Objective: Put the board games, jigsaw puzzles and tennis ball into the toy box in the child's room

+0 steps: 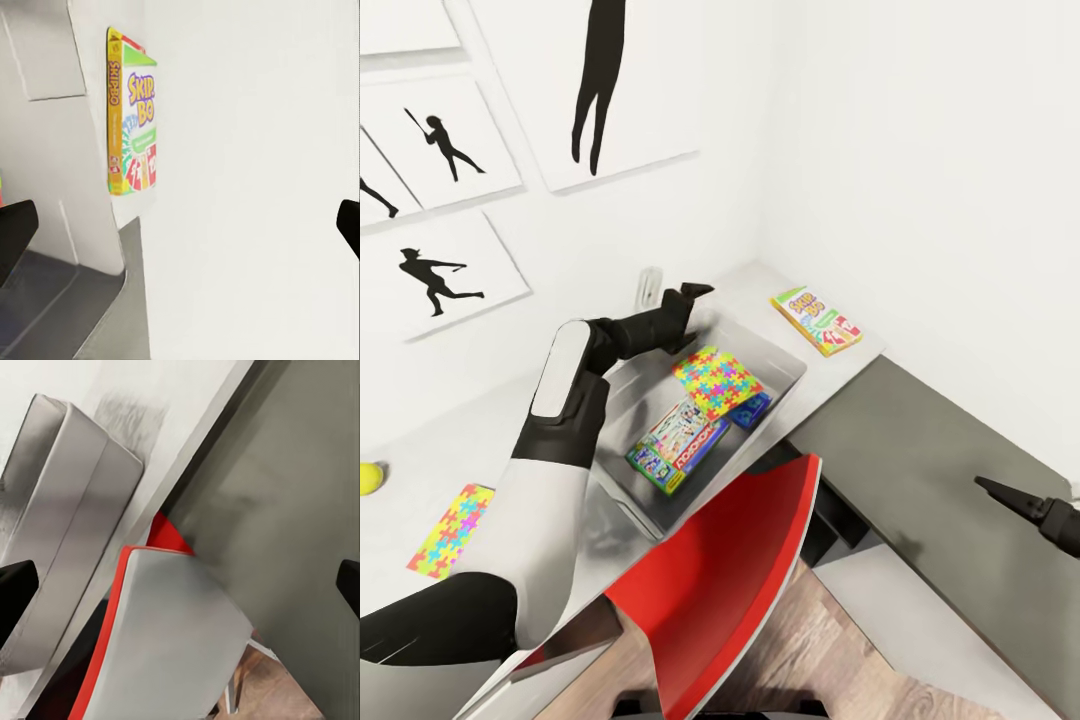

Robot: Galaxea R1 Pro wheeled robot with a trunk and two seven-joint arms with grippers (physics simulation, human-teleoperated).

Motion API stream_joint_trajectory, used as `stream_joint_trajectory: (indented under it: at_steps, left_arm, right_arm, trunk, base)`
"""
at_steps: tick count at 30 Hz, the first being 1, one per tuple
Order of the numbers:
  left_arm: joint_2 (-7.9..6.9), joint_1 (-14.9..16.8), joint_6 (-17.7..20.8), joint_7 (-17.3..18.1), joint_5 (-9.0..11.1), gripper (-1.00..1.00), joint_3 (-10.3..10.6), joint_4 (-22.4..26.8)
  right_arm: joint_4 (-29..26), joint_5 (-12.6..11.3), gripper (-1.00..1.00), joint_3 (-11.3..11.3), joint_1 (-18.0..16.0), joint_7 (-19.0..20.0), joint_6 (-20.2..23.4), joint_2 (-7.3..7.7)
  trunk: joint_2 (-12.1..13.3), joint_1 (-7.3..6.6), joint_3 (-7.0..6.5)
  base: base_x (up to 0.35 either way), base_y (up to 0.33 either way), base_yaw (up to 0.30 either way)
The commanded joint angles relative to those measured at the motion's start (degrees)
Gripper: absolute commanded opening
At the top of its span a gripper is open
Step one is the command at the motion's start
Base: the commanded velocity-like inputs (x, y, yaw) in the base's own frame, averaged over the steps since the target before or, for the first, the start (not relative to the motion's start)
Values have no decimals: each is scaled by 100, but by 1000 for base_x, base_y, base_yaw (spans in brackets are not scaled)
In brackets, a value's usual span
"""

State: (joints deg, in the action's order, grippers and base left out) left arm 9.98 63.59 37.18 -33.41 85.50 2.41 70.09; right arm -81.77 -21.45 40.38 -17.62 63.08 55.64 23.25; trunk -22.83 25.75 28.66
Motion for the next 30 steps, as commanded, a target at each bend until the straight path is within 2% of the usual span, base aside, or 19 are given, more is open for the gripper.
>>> stream_joint_trajectory:
  at_steps: [1, 3, 9, 14, 17, 25, 30]
  left_arm:
    - [2, 4, 0, -60, 56, 100, 49, 67]
    - [2, 4, 0, -60, 57, 100, 114, 130]
    - [2, 4, 0, -60, 88, 100, 625, 590]
    - [2, 3, 0, -60, 206, 100, 750, 793]
    - [2, 2, 0, -64, 361, 100, 872, 956]
    - [2, -3, 0, -88, 509, 100, 1177, 1313]
    - [2, -4, 0, -99, 594, 100, 1258, 1426]
  right_arm:
    - [1, 5, 100, 3, -5, 21, 8, -40]
    - [1, 5, 100, 2, -5, 23, -17, -70]
    - [-5, 7, 100, -2, -5, 68, -152, -160]
    - [-20, 8, 100, -3, -5, 105, -163, -171]
    - [-39, 8, 100, -3, -5, 124, -160, -176]
    - [-76, 9, 100, -10, -5, 138, -159, -179]
    - [-102, 9, 100, -11, -5, 141, -159, -180]
  trunk:
    - [-9, 4, 7]
    - [-9, 4, 6]
    - [-9, 4, 2]
    - [-9, 4, -15]
    - [-9, 4, -35]
    - [-9, 4, -99]
    - [-9, 4, -143]
  base:
    - [0, 0, 0]
    - [0, 0, 0]
    - [0, 0, 0]
    - [0, 0, 0]
    - [0, 0, 0]
    - [0, 0, 0]
    - [0, 0, 0]
